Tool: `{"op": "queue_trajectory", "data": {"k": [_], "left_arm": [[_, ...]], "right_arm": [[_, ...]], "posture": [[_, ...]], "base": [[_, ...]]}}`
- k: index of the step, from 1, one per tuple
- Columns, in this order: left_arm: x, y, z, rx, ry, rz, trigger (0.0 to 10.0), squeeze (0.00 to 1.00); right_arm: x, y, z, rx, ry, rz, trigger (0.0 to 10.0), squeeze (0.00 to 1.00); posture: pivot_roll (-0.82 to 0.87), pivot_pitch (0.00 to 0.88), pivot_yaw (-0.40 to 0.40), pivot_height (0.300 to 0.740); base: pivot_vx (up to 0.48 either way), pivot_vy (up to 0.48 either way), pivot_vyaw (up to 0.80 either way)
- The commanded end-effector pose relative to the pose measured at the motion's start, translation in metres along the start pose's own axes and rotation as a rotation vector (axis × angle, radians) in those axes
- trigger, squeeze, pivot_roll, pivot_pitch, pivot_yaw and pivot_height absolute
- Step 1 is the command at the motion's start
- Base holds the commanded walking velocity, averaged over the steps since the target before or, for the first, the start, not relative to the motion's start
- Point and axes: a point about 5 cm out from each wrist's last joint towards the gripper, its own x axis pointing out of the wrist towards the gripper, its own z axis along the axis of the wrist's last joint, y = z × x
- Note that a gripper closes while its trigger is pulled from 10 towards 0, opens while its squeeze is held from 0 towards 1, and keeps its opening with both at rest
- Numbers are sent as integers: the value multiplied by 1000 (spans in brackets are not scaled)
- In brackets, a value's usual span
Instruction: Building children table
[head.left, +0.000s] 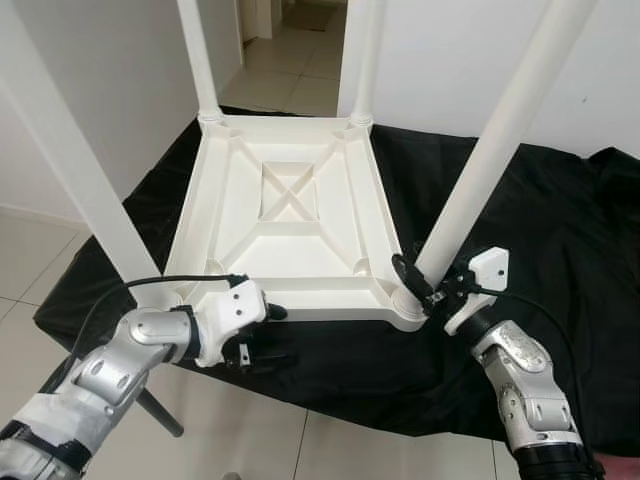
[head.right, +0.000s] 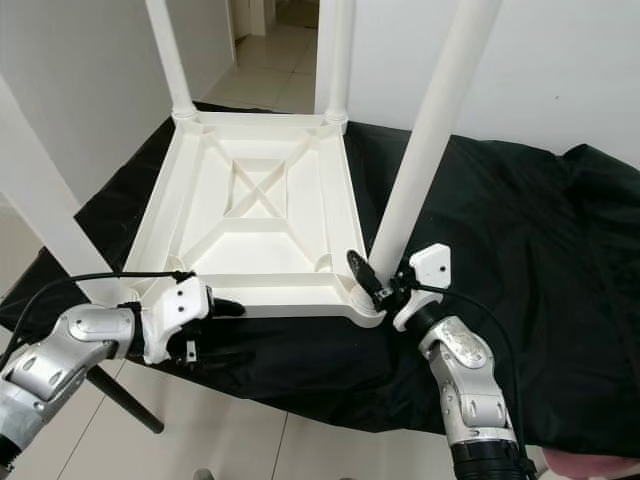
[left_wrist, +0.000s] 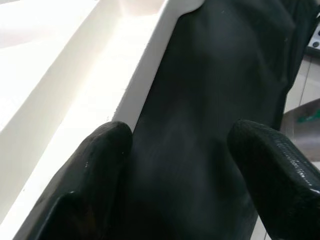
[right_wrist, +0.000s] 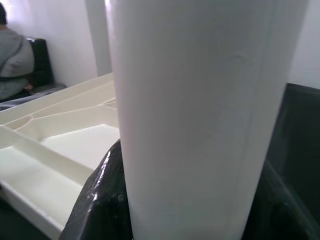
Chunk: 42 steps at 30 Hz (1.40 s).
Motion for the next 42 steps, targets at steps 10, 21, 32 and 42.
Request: {"op": "queue_trajectory", "data": {"k": [10, 21, 32, 42], "left_arm": [[-22, 29, -12, 34, 101, 66, 10000, 0], [-8, 15, 1, -26, -47, 38, 10000, 0], [8, -8, 27, -132, -261, 116, 10000, 0], [23, -18, 45, -331, -420, 246, 10000, 0]], "right_arm": [[-5, 20, -7, 25, 10, 18, 10000, 0], [-3, 12, -7, 24, -13, -68, 10000, 63], [6, 20, -4, 27, -43, -160, 10000, 0], [4, 31, 8, 41, -105, -398, 10000, 0]], "posture": [[-75, 5, 28, 740], [-73, 4, 31, 740], [-52, 4, 0, 740], [-47, 7, -15, 740]], "base": [[0, 0, 0], [0, 0, 0], [0, 0, 0], [0, 0, 0]]}}
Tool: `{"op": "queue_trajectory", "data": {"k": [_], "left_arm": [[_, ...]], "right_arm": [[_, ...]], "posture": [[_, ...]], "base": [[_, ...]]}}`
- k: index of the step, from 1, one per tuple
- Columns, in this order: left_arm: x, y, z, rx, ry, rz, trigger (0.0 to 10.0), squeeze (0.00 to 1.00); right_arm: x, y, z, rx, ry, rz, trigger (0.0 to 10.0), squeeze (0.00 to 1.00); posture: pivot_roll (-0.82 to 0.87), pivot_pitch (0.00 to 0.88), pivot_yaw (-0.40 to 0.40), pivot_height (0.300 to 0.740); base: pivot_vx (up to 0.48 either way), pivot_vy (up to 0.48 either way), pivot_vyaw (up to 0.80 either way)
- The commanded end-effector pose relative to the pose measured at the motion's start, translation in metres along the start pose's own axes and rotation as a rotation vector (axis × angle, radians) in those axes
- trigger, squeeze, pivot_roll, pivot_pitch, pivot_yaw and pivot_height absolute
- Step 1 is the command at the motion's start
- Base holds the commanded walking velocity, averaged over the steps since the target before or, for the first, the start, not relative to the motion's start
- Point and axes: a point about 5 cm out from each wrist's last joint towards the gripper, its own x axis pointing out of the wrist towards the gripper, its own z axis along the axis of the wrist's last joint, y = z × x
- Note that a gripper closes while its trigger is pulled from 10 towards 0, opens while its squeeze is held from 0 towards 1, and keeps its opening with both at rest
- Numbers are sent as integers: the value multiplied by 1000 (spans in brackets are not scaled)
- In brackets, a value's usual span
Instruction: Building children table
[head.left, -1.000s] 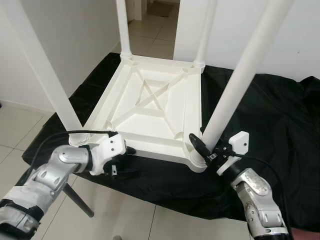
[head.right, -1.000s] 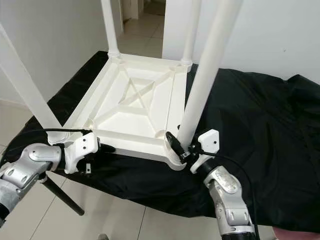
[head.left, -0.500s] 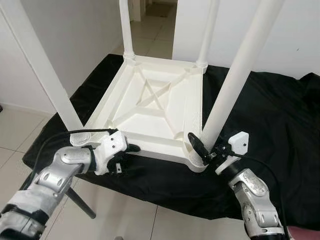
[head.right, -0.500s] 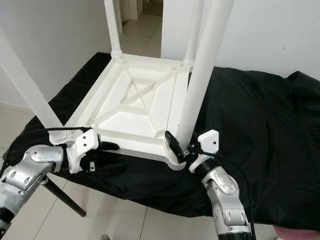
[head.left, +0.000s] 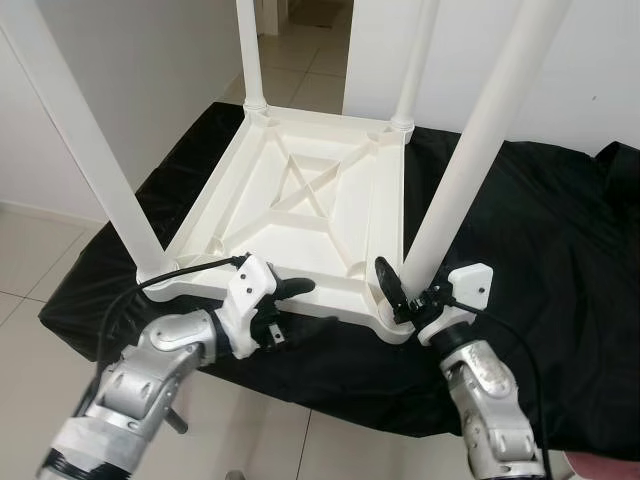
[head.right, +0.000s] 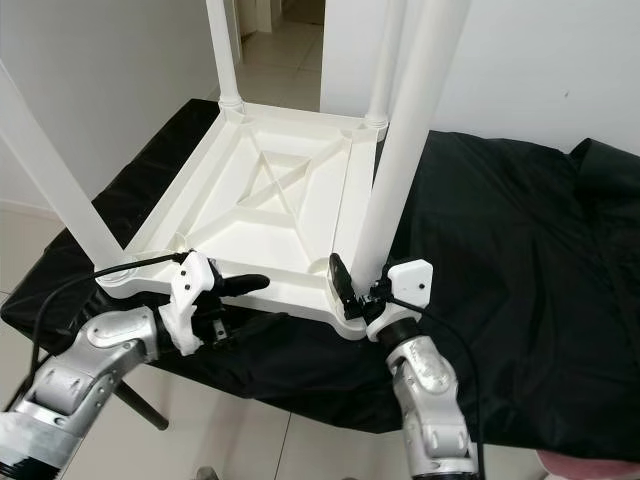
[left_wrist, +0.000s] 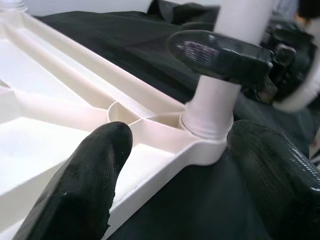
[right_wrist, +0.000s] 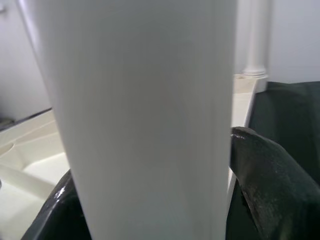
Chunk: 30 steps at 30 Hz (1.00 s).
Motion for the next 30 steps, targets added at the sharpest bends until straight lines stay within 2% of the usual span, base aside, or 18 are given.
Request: {"op": "queue_trajectory", "data": {"k": [1, 6, 9, 15, 16, 17, 18, 19, 20, 21, 23, 24, 30], "left_arm": [[0, -2, -3, -29, -7, 65, 10000, 0], [4, -5, -6, -31, -13, 119, 10000, 0], [8, -9, -6, -60, -28, 156, 10000, 0], [15, -13, -2, -96, -51, 176, 10000, 0], [15, -14, -2, -100, -51, 179, 10000, 0], [16, -14, -1, -103, -53, 179, 10000, 0], [16, -14, -1, -103, -53, 179, 10000, 0], [16, -14, -1, -103, -53, 177, 10000, 0], [16, -14, -1, -103, -53, 177, 10000, 0], [17, -15, -2, -102, -48, 170, 10000, 0], [17, -16, -2, -101, -44, 167, 10000, 0], [17, -17, -3, -100, -40, 162, 10000, 0], [18, -23, -4, -101, -27, 144, 10000, 0]], "right_arm": [[-2, 2, 11, -14, -38, -91, 10000, 0], [-3, 7, 17, -27, -57, -149, 10000, 0], [-4, 9, 24, -49, -74, -215, 10000, 0], [-6, 10, 35, -132, -87, -296, 10000, 0], [-7, 9, 36, -145, -84, -306, 7098, 0], [-7, 8, 37, -151, -85, -323, 745, 0], [-7, 8, 37, -151, -85, -323, 745, 0], [-6, 8, 42, -157, -90, -328, 0, 0], [-6, 8, 42, -157, -90, -328, 0, 0], [-4, 9, 48, -165, -101, -329, 8706, 0], [-3, 10, 53, -172, -107, -331, 8706, 0], [-2, 11, 56, -175, -110, -330, 10000, 0], [-5, 9, 45, -162, -30, -370, 10000, 0]], "posture": [[-43, 5, -24, 740], [-42, 2, -25, 740], [-39, 0, -27, 740], [-42, 0, -26, 740], [-43, 0, -26, 740], [-46, 0, -24, 740], [-46, 0, -24, 740], [-50, 0, -22, 740], [-50, 0, -22, 740], [-56, 0, -20, 740], [-56, 0, -20, 740], [-57, 0, -19, 740], [-61, 0, -15, 740]], "base": [[0, 0, 0], [0, 0, 0], [0, 0, 0], [0, 0, 0], [0, 0, 0], [0, 0, 0], [0, 0, 0], [0, 0, 0], [0, 0, 0], [0, 0, 0], [0, 0, 0], [0, 0, 0], [0, 0, 0]]}}
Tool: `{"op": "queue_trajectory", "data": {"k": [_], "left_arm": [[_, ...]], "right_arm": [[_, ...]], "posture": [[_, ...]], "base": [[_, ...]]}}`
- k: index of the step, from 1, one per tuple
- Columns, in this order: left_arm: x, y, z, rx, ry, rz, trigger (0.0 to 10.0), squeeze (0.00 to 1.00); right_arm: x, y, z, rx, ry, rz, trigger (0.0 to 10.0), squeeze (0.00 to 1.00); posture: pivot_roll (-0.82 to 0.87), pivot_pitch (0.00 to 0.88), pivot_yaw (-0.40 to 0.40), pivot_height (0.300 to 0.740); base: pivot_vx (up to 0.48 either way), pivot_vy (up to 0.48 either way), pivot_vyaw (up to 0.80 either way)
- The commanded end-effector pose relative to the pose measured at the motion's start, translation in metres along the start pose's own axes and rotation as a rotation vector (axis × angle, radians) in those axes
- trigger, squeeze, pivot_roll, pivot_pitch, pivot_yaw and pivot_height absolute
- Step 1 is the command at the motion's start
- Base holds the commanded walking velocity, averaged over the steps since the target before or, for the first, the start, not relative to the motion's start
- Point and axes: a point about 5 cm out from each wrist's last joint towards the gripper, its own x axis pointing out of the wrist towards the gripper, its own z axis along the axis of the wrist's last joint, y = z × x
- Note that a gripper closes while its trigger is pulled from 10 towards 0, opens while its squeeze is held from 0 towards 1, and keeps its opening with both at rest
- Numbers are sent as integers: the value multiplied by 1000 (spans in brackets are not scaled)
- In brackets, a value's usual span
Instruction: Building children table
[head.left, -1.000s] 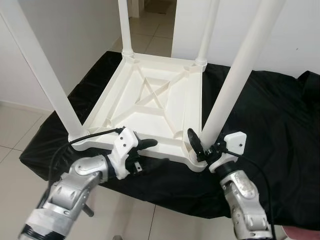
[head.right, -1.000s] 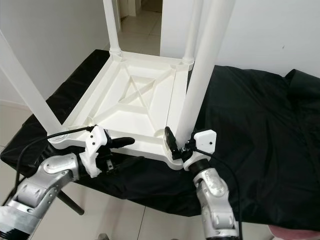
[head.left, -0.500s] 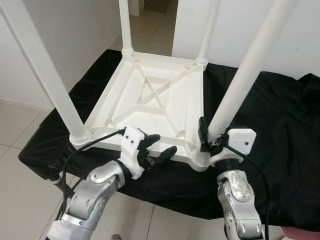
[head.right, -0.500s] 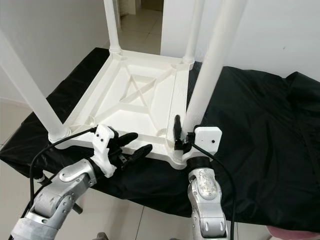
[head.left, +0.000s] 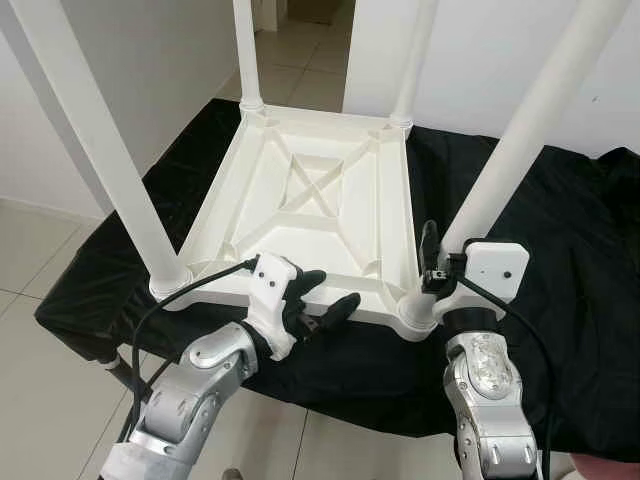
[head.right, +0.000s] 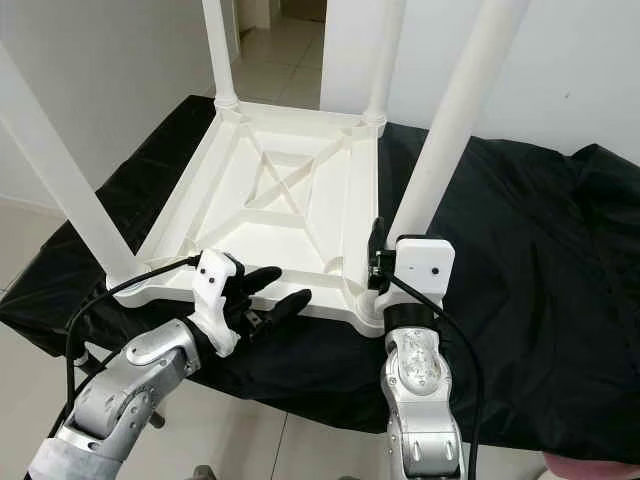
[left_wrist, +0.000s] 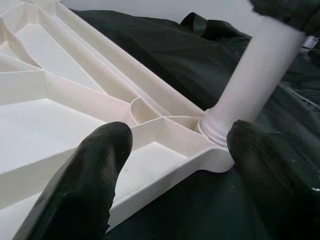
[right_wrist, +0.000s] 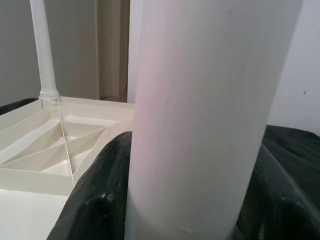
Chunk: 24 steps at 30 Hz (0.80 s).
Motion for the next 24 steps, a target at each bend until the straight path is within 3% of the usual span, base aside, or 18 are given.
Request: {"op": "queue_trajectory", "data": {"k": [1, 4, 6, 7, 8, 9, 24], "left_arm": [[-1, -2, -3, 3, 29, -11, 10000, 0], [-2, -7, -3, -1, 34, -44, 10000, 0], [-2, -7, -3, -1, 34, -44, 10000, 0], [-2, -10, -1, -10, 23, -68, 10000, 0], [-2, -13, 1, -13, 16, -83, 10000, 0], [-1, -15, 3, -16, 12, -93, 10000, 0], [-1, -17, 5, -7, 18, -102, 10000, 0]], "right_arm": [[-3, 1, -7, 40, 59, -56, 10000, 0], [-3, 2, -14, 111, 119, -77, 10000, 0], [-3, 2, -14, 111, 119, -77, 10000, 0], [-2, 2, -14, 129, 123, -73, 4471, 0], [0, 3, -14, 135, 125, -70, 8745, 0], [2, 2, -14, 140, 127, -70, 10000, 0], [10, 0, -17, 156, 165, -64, 10000, 0]], "posture": [[-59, 0, -16, 740], [-59, 0, -16, 740], [-59, 0, -16, 740], [-57, 0, -17, 740], [-57, 0, -17, 740], [-56, 0, -18, 740], [-52, 0, -23, 740]], "base": [[0, 0, 0], [0, 0, 0], [0, 0, 0], [0, 0, 0], [0, 0, 0], [0, 0, 0], [0, 0, 0]]}}
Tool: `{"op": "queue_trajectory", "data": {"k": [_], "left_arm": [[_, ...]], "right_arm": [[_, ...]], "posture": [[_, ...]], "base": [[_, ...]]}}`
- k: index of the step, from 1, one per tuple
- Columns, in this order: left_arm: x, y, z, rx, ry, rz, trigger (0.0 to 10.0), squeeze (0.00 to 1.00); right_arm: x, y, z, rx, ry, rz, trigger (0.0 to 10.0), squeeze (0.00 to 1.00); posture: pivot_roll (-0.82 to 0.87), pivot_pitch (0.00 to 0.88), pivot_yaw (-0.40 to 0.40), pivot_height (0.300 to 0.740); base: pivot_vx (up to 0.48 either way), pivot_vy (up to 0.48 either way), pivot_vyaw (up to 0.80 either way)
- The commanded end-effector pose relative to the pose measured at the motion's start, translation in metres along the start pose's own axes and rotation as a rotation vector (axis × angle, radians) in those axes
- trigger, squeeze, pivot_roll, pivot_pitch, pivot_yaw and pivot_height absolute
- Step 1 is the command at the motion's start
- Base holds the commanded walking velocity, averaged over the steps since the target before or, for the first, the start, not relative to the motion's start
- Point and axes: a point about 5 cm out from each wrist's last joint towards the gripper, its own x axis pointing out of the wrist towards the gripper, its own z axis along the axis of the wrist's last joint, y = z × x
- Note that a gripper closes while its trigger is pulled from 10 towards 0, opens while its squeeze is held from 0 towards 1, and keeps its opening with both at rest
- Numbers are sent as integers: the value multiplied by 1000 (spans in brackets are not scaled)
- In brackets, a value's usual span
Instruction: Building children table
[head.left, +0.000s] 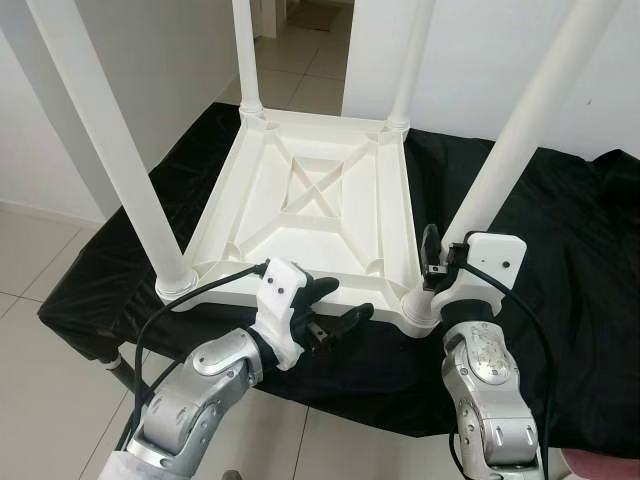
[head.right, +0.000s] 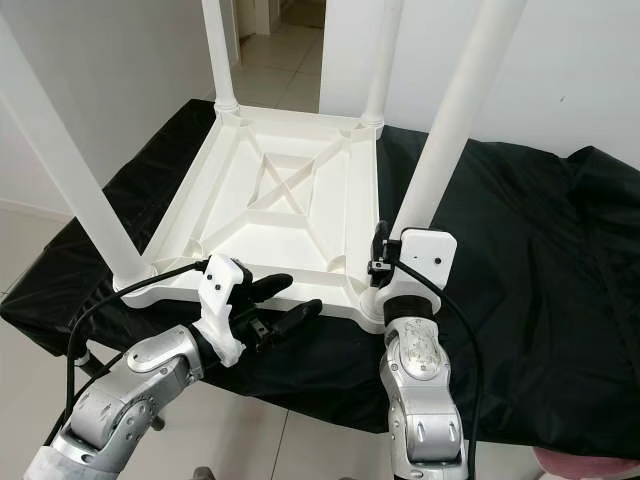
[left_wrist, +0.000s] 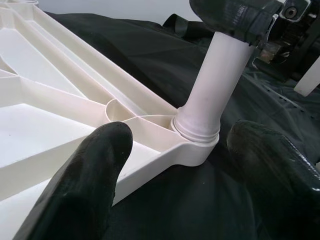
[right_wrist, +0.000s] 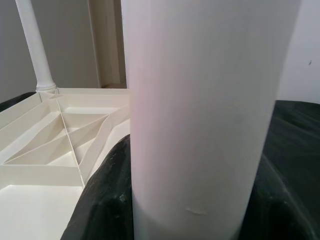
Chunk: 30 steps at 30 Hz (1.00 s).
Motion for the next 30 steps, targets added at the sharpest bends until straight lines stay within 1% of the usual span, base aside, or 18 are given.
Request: {"op": "queue_trajectory", "data": {"k": [1, 3, 4, 6, 7, 9, 10, 12, 13, 14, 22, 23, 24, 25, 26, 27, 28, 30], "left_arm": [[0, -5, 0, 0, 11, -49, 10000, 0], [0, -5, 0, -1, 12, -48, 10000, 0], [-1, -5, 0, -2, 11, -47, 10000, 0], [-1, -5, 0, -2, 11, -47, 10000, 0], [0, -5, 0, -3, 11, -46, 10000, 0], [0, -5, 1, -7, 11, -46, 10000, 0], [0, -5, 1, -9, 11, -45, 10000, 0], [-1, -5, 1, -10, 11, -44, 10000, 0], [-1, -5, 1, -9, 10, -43, 10000, 0], [-1, -5, 1, -10, 10, -42, 10000, 0], [-1, -5, 1, -14, 9, -39, 10000, 0], [0, -5, 1, -14, 9, -38, 10000, 0], [0, -6, 1, -14, 9, -38, 10000, 0], [0, -5, 1, -15, 9, -36, 10000, 0], [-1, -5, 1, -16, 9, -34, 10000, 0], [-1, -5, 0, -14, 11, -32, 10000, 0], [-1, -5, 0, -14, 11, -32, 10000, 0], [-1, -5, 0, -13, 13, -31, 10000, 0]], "right_arm": [[1, 1, -10, 62, 63, -48, 10000, 0], [1, 1, -10, 71, 66, -43, 10000, 4], [1, 0, -10, 64, 62, -45, 10000, 878], [1, 0, -10, 64, 62, -45, 10000, 878], [2, 0, -9, 60, 65, -54, 10000, 0], [3, -1, -9, 55, 65, -57, 10000, 0], [3, -1, -9, 61, 67, -55, 10000, 882], [3, -1, -9, 63, 67, -57, 10000, 1000], [3, -1, -9, 61, 67, -56, 10000, 1000], [3, -1, -9, 59, 65, -55, 10000, 0], [4, -1, -8, 56, 63, -50, 10000, 0], [4, -1, -7, 57, 57, -45, 1922, 0], [4, -1, -7, 56, 53, -43, 1922, 0], [5, 0, -6, 55, 48, -36, 10000, 0], [5, 1, -5, 52, 46, -32, 10000, 0], [5, 1, -4, 57, 42, -28, 3529, 0], [5, 1, -4, 57, 42, -28, 3529, 0], [5, 2, -4, 59, 40, -24, 314, 0]], "posture": [[-52, 0, -23, 740], [-50, 0, -25, 740], [-51, 0, -24, 740], [-51, 0, -24, 740], [-51, 0, -24, 740], [-52, 0, -23, 740], [-51, 0, -24, 740], [-51, 0, -25, 740], [-53, 0, -24, 740], [-53, 0, -24, 740], [-53, 0, -25, 740], [-53, 0, -27, 740], [-53, 0, -27, 740], [-53, 0, -29, 740], [-53, 0, -29, 740], [-51, 0, -31, 740], [-51, 0, -31, 740], [-51, 0, -31, 740]], "base": [[0, 0, 0], [0, 0, 0], [0, 0, 0], [0, 0, 0], [0, 0, 0], [0, 0, 0], [0, 0, 0], [0, 0, 0], [0, 0, 0], [0, 0, 0], [0, 0, 0], [0, 0, 0], [0, 0, 0], [0, 0, 0], [0, 0, 0], [0, 0, 0], [0, 0, 0], [0, 0, 0]]}}
